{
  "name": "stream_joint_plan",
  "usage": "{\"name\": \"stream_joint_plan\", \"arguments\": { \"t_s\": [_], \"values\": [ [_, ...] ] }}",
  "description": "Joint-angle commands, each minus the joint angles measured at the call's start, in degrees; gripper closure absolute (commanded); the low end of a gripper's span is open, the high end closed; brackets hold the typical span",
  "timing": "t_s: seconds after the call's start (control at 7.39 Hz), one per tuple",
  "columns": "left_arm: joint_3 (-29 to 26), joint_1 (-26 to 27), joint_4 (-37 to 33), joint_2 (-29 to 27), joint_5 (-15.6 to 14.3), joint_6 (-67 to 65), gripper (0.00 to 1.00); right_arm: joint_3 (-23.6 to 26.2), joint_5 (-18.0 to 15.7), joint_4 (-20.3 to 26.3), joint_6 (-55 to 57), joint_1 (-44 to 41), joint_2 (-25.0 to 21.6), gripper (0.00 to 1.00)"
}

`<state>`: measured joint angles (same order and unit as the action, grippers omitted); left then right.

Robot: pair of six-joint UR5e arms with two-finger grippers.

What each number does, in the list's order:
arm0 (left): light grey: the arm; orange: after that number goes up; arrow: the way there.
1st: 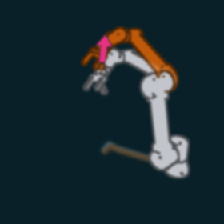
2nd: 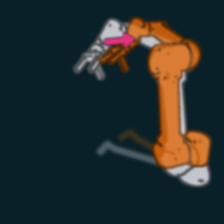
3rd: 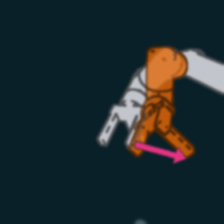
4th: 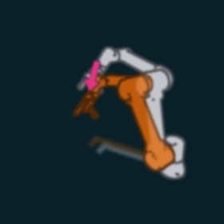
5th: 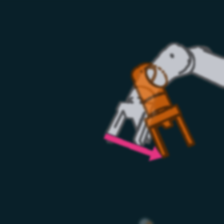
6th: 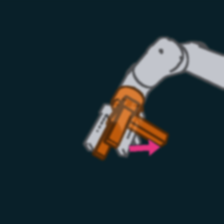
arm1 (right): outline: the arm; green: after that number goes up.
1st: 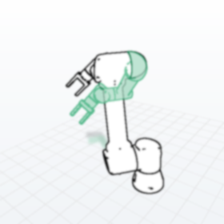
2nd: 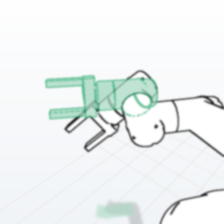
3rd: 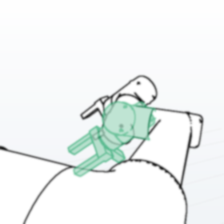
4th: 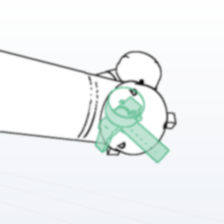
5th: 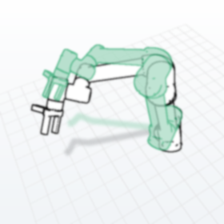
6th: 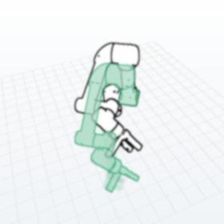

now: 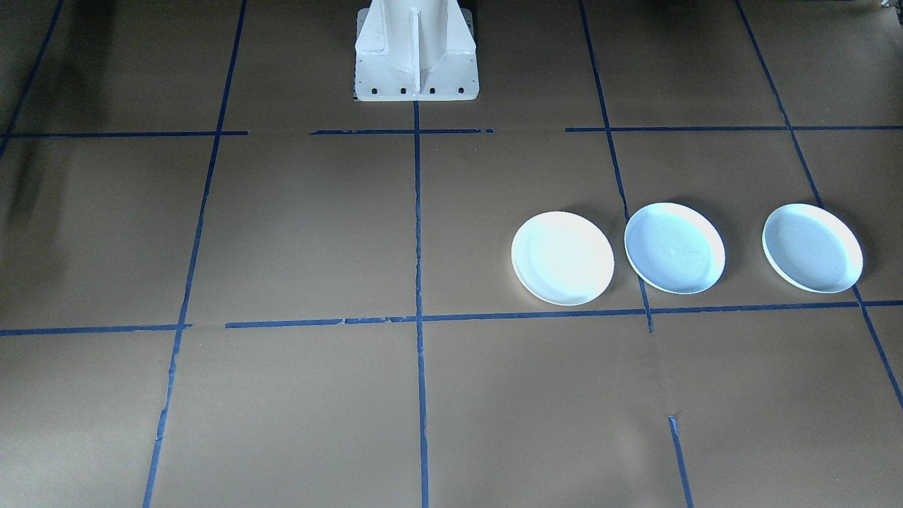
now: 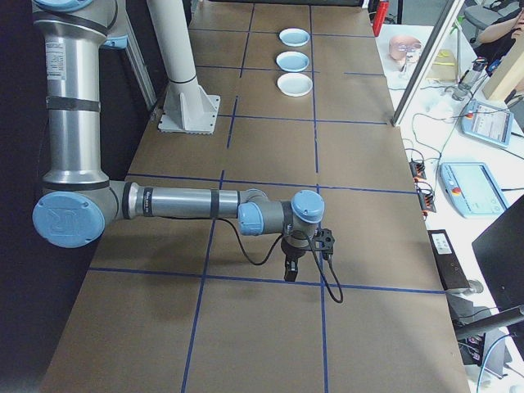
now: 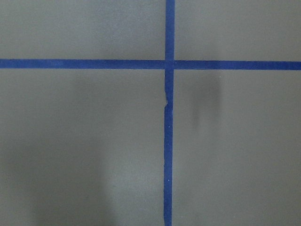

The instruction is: Stack plate in center

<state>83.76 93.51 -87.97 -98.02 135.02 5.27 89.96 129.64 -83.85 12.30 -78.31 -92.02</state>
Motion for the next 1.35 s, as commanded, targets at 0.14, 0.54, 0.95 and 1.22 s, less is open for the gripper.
{"name": "stream_joint_plan", "arguments": {
  "t_s": [0.14, 0.54, 0.95, 1.22],
  "values": [
    [-0.17, 0.0, -0.01, 0.02, 0.15, -0.18, 0.0, -0.04, 0.0, 0.0, 0.0, 0.0, 0.0, 0.0],
    [-0.96, 0.0, -0.1, 0.02, 0.15, 0.0, 0.01, -0.04, 0.0, 0.0, 0.0, 0.0, 0.0, 0.0],
    [-6.39, -0.17, -0.97, -0.06, 4.69, 0.09, 0.05, -0.04, 0.0, 0.0, 0.0, 0.0, 0.0, 0.0],
    [-10.44, -0.44, -5.69, -0.15, 6.66, -0.26, 0.04, -0.04, 0.0, 0.0, 0.0, 0.0, 0.0, 0.0]
  ]
}}
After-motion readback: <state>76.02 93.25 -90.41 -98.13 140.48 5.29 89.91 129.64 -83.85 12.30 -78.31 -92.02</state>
